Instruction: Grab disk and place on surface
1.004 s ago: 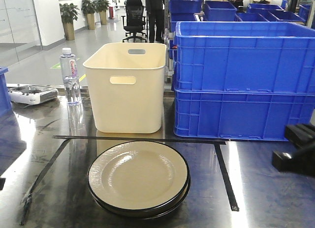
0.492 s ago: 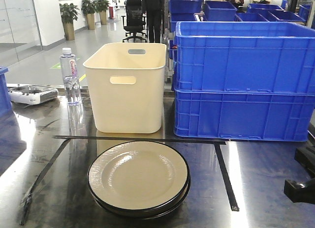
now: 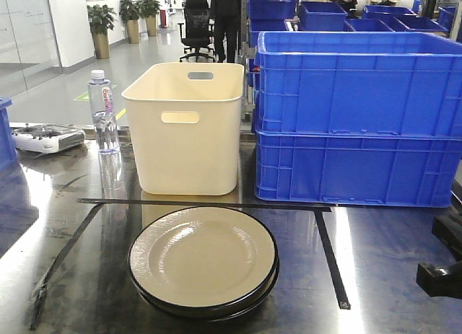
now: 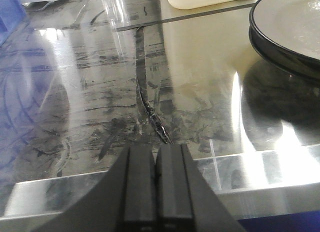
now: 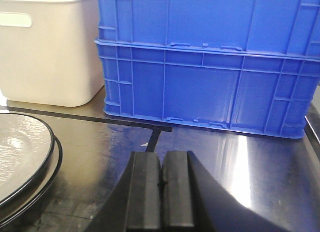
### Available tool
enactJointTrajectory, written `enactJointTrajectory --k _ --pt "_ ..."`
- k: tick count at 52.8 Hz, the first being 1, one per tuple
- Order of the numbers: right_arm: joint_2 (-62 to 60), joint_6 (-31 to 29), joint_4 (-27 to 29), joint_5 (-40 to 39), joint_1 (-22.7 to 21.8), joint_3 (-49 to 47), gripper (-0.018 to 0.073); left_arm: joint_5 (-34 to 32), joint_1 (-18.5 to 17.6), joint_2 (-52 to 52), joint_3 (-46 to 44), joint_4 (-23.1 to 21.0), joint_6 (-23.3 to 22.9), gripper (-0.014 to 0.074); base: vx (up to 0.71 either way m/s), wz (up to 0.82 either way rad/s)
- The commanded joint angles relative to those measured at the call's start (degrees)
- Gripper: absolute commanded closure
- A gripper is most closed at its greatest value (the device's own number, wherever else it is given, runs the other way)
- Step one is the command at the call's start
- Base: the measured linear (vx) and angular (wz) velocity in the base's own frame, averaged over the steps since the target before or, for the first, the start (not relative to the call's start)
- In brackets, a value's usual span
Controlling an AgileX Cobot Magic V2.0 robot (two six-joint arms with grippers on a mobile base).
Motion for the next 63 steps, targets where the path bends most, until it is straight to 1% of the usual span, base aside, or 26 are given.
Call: enactJointTrajectory --k 1,5,11,16,23,32,33,36,63 --pt "-0.69 -0.48 0.70 1.18 -0.15 -1.70 0.0571 -4.28 -0.48 -0.35 -1.44 -0.86 -0.18 0.0598 0.00 0.00" --pt "-0.69 -0.48 0.70 1.18 -0.15 -1.70 0.0571 -5.09 -0.48 -2.56 -0.92 -0.11 0.52 0.0598 0.00 0.00" --pt "-0.69 -0.48 0.70 1.18 -0.15 -1.70 0.0571 -8.97 -0.48 -10.17 2.38 0.25 0.52 0.0598 0.00 0.00" --pt "-0.69 -0.48 0.70 1.18 -0.15 -1.70 0.0571 -10.34 -0.41 -17.99 7.89 0.65 0.45 0.0598 0.00 0.00" --pt "-0.69 -0.48 0.70 1.18 -0.15 -1.70 0.0571 -10.46 -0.41 -28.57 17.30 0.65 0.39 0.0598 0.00 0.00" --pt "-0.69 -0.48 0.70 1.18 -0.15 -1.70 0.0571 -11.37 -0.41 -41.43 27.19 0.76 -1.93 0.0598 0.00 0.00" --pt "-0.69 -0.48 0.70 1.18 -0.15 -1.70 0.0571 -11.30 -0.41 -41.30 27.41 0.82 -2.10 0.0598 0.00 0.00" --pt "-0.69 -0.48 0.70 1.18 -0.15 -1.57 0.0571 -8.23 -0.36 -40.00 26.89 2.27 -2.11 0.0598 0.00 0.00" --pt "-0.50 -0.48 0.70 1.18 -0.15 -1.72 0.0571 -7.72 -0.36 -40.07 26.98 2.64 -2.11 0.0598 0.00 0.00"
